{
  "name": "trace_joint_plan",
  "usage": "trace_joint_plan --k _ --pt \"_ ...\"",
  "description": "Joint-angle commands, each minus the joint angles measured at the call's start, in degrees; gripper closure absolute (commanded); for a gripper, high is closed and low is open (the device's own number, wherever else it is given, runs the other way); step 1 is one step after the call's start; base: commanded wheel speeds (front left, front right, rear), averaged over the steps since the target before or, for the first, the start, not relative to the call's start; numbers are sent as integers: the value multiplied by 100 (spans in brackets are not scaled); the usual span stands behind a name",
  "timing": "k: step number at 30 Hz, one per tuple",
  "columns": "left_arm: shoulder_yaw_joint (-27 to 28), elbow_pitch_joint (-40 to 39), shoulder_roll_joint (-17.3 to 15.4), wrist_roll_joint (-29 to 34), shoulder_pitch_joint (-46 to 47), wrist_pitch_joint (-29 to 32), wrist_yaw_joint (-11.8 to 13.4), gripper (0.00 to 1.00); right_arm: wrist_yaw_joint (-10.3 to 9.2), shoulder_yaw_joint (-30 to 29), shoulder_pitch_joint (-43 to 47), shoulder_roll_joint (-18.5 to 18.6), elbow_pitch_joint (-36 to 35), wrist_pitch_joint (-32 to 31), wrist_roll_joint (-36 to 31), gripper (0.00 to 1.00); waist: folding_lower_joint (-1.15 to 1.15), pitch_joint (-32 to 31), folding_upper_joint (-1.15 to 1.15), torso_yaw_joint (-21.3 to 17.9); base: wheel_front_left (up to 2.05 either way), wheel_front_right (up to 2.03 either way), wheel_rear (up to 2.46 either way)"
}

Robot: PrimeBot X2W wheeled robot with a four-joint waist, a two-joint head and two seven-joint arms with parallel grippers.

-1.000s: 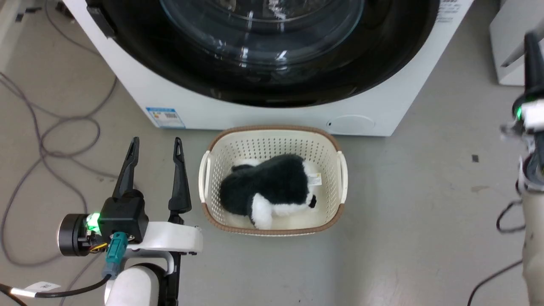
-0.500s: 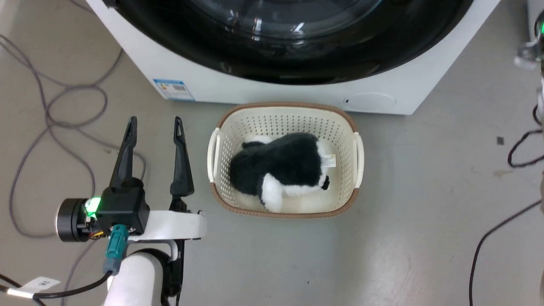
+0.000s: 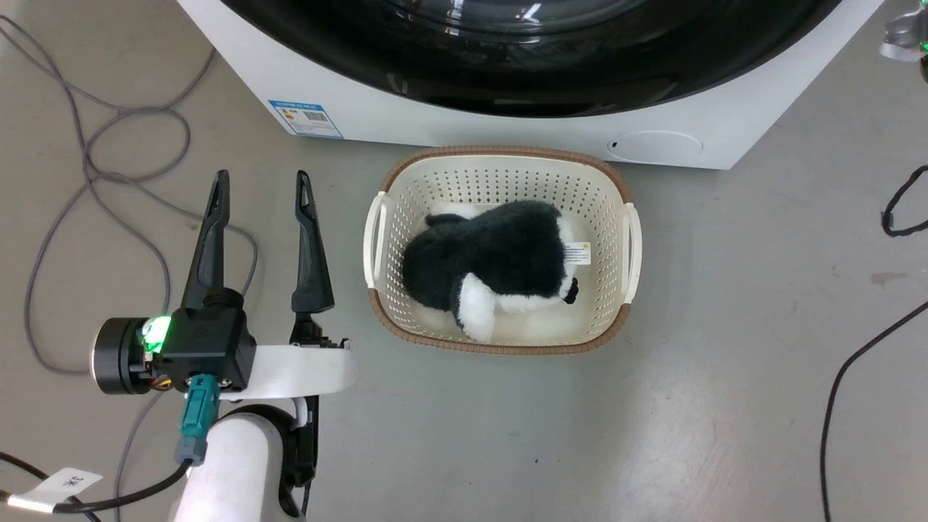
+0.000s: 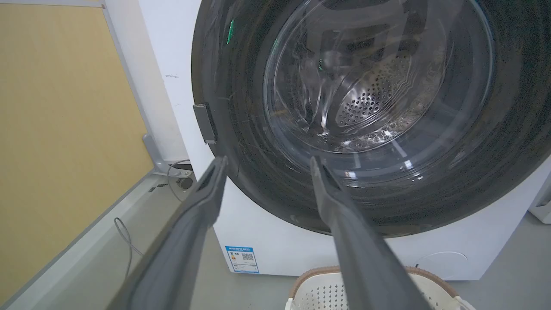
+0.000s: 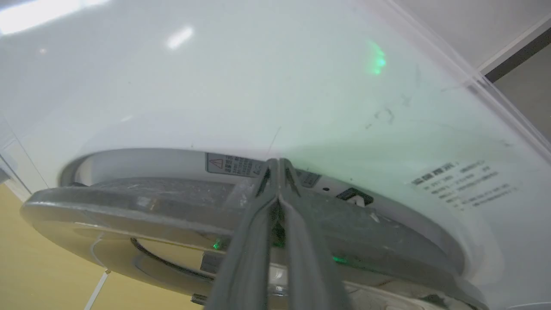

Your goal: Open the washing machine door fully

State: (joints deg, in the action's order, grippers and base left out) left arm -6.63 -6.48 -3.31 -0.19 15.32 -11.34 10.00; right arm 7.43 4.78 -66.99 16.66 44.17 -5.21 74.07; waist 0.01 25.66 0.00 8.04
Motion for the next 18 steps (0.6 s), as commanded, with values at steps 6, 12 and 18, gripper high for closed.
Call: trace_joint_plan --k 6,12,18 --pt "-63 -35 -29 -21 173 -128 94 0 5 424 -412 154 241 -726 392 100 -1 57 0 10 0 0 0" --pt "-86 0 -32 -40 176 -200 132 0 5 770 -504 293 459 -1594 773 100 -1 -24 0 4 0 0 0" --pt "-89 26 -36 -62 104 -271 152 0 5 1092 -483 434 685 -2027 1045 100 -1 -205 0 -1 0 0 0"
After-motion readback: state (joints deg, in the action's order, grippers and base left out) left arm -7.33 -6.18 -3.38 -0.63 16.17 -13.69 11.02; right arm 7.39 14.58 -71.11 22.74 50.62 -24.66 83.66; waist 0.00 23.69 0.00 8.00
